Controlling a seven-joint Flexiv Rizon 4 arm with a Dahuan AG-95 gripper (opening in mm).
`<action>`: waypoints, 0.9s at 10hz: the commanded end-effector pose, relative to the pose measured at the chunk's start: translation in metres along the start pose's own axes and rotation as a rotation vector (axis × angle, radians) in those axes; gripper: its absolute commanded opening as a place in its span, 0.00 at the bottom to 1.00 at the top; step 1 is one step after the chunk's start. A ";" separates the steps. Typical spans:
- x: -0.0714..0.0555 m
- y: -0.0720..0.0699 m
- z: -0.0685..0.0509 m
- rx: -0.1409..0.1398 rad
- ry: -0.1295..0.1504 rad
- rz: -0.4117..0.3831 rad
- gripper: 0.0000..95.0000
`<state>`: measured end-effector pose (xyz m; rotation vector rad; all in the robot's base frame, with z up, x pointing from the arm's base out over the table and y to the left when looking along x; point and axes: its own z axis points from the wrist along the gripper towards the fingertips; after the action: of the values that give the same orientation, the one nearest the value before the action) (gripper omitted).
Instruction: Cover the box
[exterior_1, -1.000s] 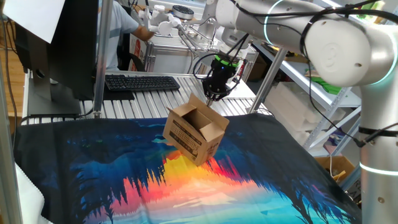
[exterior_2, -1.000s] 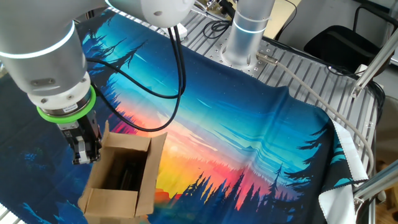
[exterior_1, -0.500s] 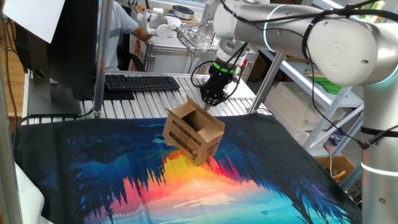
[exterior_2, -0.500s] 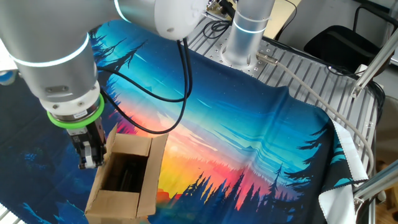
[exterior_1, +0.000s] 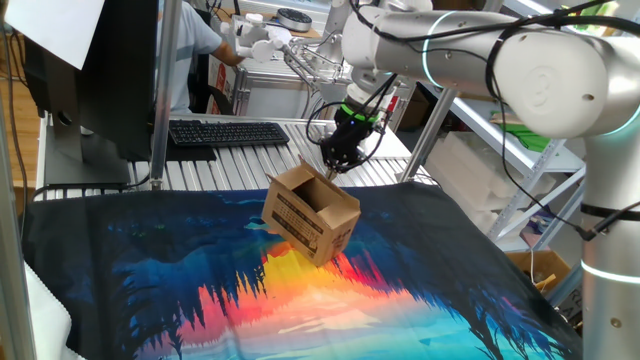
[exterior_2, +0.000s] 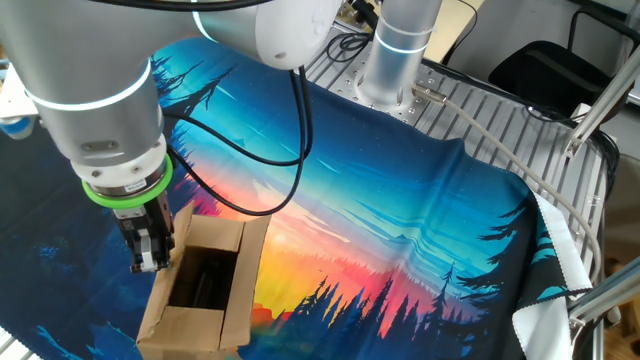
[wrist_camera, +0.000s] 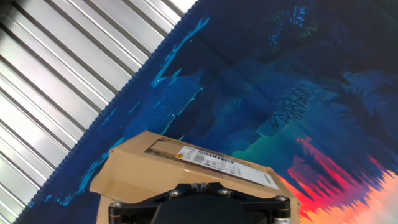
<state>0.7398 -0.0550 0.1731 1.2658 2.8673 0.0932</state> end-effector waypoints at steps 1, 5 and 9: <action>-0.001 0.001 0.001 -0.001 0.006 0.001 0.00; 0.004 0.001 0.014 -0.024 -0.009 0.012 0.00; 0.016 -0.004 0.024 -0.046 -0.023 0.037 0.00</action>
<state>0.7260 -0.0434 0.1481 1.3068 2.8099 0.1457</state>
